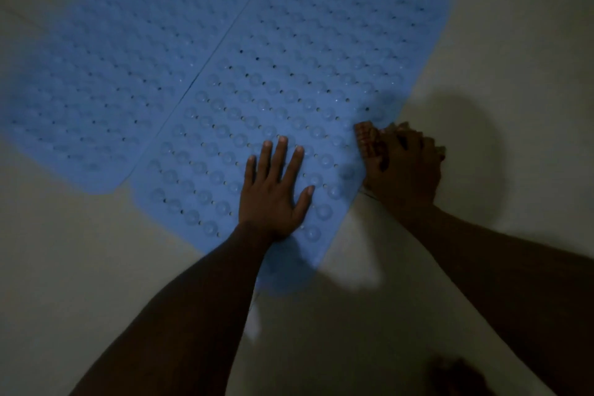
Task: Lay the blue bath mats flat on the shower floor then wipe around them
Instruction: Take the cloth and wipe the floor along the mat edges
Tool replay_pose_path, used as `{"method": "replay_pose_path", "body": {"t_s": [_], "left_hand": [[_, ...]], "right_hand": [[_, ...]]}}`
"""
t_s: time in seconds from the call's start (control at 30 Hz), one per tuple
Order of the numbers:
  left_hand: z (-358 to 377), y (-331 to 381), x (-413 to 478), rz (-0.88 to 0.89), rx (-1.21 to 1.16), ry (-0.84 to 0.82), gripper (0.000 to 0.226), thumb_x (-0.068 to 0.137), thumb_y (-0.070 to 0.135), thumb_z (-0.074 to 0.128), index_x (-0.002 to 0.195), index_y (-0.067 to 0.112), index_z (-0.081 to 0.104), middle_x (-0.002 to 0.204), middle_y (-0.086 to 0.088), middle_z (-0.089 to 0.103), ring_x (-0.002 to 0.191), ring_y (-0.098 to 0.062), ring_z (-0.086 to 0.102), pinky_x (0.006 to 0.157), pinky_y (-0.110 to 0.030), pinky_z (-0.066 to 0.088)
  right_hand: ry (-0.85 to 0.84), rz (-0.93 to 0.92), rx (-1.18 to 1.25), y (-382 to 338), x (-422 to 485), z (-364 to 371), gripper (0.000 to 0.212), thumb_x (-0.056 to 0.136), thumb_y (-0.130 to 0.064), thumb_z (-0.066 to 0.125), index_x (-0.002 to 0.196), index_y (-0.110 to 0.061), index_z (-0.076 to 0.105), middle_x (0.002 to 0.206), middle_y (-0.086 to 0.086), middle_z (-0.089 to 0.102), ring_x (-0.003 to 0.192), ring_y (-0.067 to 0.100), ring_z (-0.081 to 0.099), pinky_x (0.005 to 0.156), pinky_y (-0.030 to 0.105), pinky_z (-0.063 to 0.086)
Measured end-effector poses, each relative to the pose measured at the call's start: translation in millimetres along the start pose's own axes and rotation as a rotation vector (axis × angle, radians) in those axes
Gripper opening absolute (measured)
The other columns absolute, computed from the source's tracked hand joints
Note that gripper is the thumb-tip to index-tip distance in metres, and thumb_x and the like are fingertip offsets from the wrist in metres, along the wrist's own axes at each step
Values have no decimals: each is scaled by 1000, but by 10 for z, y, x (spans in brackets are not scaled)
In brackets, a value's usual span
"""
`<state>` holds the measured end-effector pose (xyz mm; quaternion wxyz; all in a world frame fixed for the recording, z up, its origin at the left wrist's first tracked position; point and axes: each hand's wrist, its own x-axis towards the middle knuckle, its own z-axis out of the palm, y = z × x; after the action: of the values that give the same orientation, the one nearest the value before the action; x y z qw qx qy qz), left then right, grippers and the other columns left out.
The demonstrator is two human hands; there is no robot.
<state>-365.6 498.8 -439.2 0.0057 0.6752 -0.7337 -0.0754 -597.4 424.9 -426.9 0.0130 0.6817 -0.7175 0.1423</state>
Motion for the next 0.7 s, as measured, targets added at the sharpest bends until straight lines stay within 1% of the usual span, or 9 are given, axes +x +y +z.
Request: {"method": "replay_pose_path", "body": {"t_s": [0.07, 0.13, 0.2, 0.3, 0.37, 0.43, 0.5, 0.6, 0.7], "left_hand": [[4, 9, -82, -28, -35, -31, 75, 101, 62, 24, 163, 25, 5, 171, -6, -5, 157, -29, -7, 125, -53, 6], [19, 33, -236, -15, -62, -34, 73, 102, 60, 24, 163, 24, 5, 171, -5, -5, 157, -29, -7, 126, -51, 4], [54, 38, -418, 12, -64, -8, 71, 103, 57, 26, 163, 23, 9, 171, -6, 0, 157, -29, -5, 126, -49, 5], [65, 13, -613, 34, -100, 13, 65, 104, 52, 29, 162, 24, 19, 171, -6, 8, 157, -30, 1, 125, -50, 9], [50, -13, -758, 42, -128, 17, 62, 104, 48, 31, 161, 23, 24, 170, -8, 13, 157, -31, 8, 124, -50, 14], [55, -35, -931, 53, -143, 27, 61, 104, 44, 32, 160, 21, 29, 169, -10, 18, 156, -32, 15, 122, -51, 20], [65, -37, -1098, 43, -176, 25, 60, 103, 41, 32, 160, 20, 29, 169, -11, 17, 156, -32, 15, 122, -51, 22], [34, 15, -1295, 8, -219, -36, 61, 103, 41, 27, 160, 18, 27, 169, -12, 14, 156, -33, 9, 124, -50, 19], [-55, 123, -1458, -15, -285, -37, 62, 102, 41, 28, 156, 13, 36, 165, -17, 26, 154, -37, 17, 122, -54, 25]], "right_hand": [[-76, -39, 11, -4, -99, -99, 38, 91, -44, 50, 114, -20, 68, 114, 11, 66, 99, 38, 56, 86, 51, 45], [-151, -44, 5, 16, -307, -207, 41, 84, -40, 53, 118, -20, 66, 116, 10, 64, 101, 37, 54, 85, 50, 45], [-156, -37, -9, -30, -638, -286, 41, 83, -41, 53, 116, -19, 65, 113, 10, 64, 97, 37, 53, 82, 48, 45], [-148, -35, 5, -241, -1132, -426, 38, 89, -48, 50, 104, -18, 67, 102, 8, 64, 89, 36, 53, 73, 45, 45], [-197, -76, 21, -358, -1416, -506, 36, 88, -49, 50, 98, -19, 67, 96, 6, 62, 85, 34, 53, 67, 42, 46], [-272, -115, 46, -437, -1663, -562, 35, 84, -48, 51, 99, -21, 68, 93, 4, 61, 83, 31, 52, 62, 36, 47], [-320, -129, 115, -492, -1850, -615, 36, 81, -49, 51, 99, -23, 68, 91, 2, 58, 83, 26, 53, 58, 30, 44], [-347, -168, 226, -525, -1993, -698, 30, 85, -50, 49, 88, -26, 67, 80, -2, 51, 74, 24, 55, 57, 26, 35], [-376, -177, 258, -504, -1876, -720, 39, 88, -46, 40, 71, -18, 61, 71, 2, 53, 67, 30, 59, 56, 30, 40]]}}
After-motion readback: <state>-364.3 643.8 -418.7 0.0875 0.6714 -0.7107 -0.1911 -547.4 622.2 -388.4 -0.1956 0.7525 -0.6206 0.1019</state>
